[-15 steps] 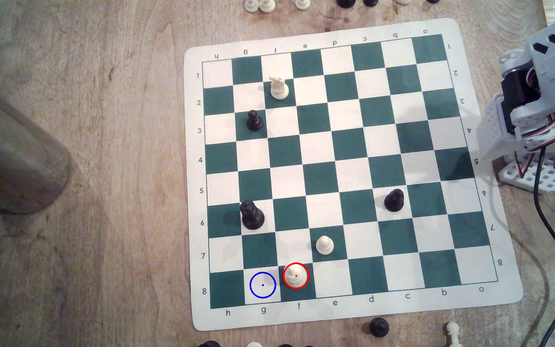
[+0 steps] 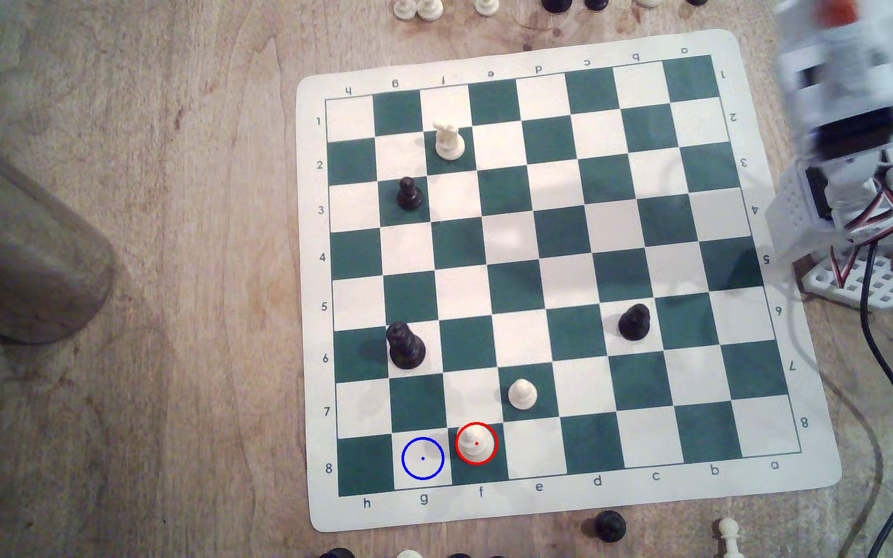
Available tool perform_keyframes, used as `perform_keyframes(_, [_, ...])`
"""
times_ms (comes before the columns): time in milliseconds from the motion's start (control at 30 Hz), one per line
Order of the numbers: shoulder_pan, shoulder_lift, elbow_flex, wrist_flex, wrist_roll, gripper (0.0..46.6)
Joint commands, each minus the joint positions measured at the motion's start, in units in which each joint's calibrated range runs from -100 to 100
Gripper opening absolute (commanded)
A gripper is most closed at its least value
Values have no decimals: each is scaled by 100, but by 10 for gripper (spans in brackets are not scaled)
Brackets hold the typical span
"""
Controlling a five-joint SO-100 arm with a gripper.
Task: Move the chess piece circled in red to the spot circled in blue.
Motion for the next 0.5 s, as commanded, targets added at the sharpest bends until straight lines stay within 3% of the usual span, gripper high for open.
perform_keyframes(0, [-43, 22, -808, 2156, -20, 2])
perform_keyframes(367, [-363, 880, -2476, 6268, -20, 2])
perform_keyframes(400, [-355, 914, -2558, 6489, -24, 15])
perform_keyframes(467, [-355, 1134, -2802, 6792, -34, 93])
